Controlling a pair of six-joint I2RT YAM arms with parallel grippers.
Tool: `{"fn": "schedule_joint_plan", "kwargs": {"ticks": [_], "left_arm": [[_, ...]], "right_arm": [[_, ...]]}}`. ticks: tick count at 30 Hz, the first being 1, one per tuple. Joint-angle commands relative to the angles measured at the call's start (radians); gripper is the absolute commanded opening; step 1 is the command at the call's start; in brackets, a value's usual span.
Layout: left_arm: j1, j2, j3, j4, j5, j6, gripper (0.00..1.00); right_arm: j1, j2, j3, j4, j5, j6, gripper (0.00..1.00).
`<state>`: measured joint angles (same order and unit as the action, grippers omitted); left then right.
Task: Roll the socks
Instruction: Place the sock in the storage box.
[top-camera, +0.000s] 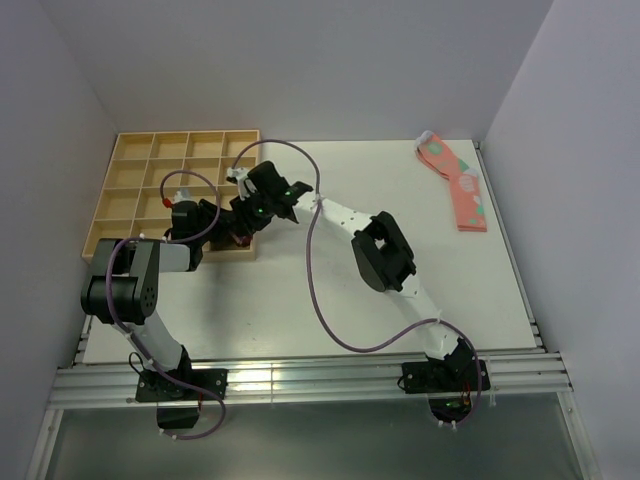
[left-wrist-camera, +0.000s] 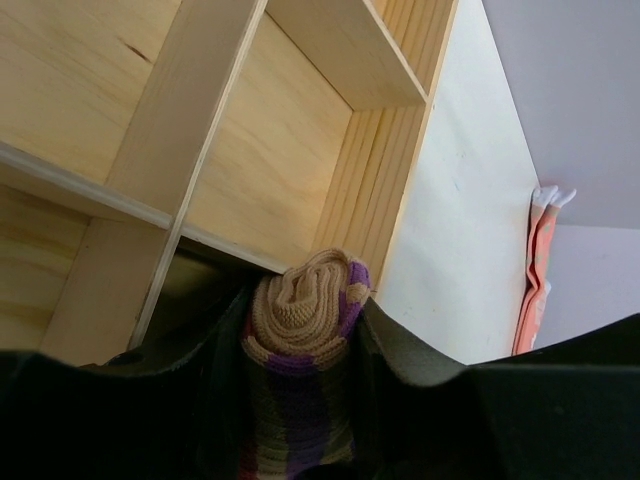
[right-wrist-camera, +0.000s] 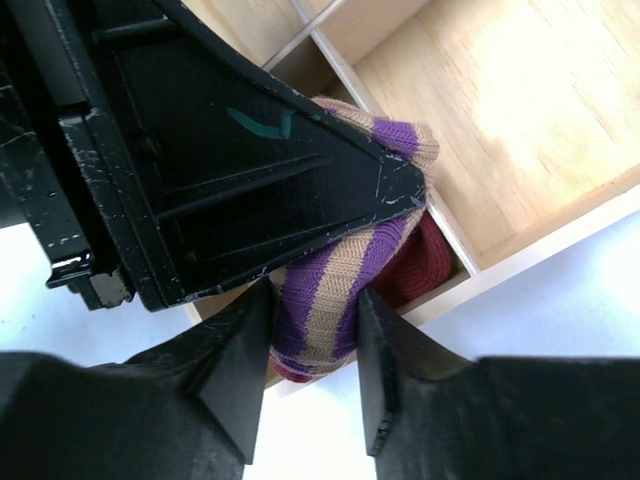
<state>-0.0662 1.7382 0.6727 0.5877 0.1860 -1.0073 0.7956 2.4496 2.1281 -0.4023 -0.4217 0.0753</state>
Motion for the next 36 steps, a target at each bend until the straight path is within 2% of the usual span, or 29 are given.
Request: {"fn": "schedule_joint_plan", "kwargs": {"ticks": [1, 3, 9, 19, 30, 32, 36], "left_arm": [[-0.014, 0.050, 0.024, -0.092, -0.111, -0.001, 0.03], [-0.017, 0.047, 0.024, -0.101, -0.123, -0.007, 0.06], [-0.034, 0.011, 0.024, -0.147, -0.175, -0.007, 0.18], [-0.040, -0.052, 0.021, -0.192, -0.215, 0.009, 0.39], [-0.040, -0.080, 0.008, -0.210, -0.240, 0.007, 0.51], [-0.040, -0.083, 0.008, -0.215, -0.246, 0.004, 0.66], [-0.040, -0.100, -0.004, -0.212, -0.260, -0.002, 0.66]], "right_arm": [[0.059, 0.040, 0.032, -0.035, -0.002, -0.017, 0.41], [0.062, 0.038, 0.023, -0.033, 0.017, -0.020, 0.34], [0.065, 0.025, -0.014, -0.006, 0.029, -0.017, 0.30], [0.067, 0.032, -0.026, -0.006, 0.044, -0.028, 0.29], [0.068, 0.025, -0.056, 0.003, 0.054, -0.040, 0.27], [0.068, 0.019, -0.063, 0.006, 0.054, -0.042, 0.27], [0.070, 0.015, -0.079, 0.014, 0.057, -0.051, 0.26]]}}
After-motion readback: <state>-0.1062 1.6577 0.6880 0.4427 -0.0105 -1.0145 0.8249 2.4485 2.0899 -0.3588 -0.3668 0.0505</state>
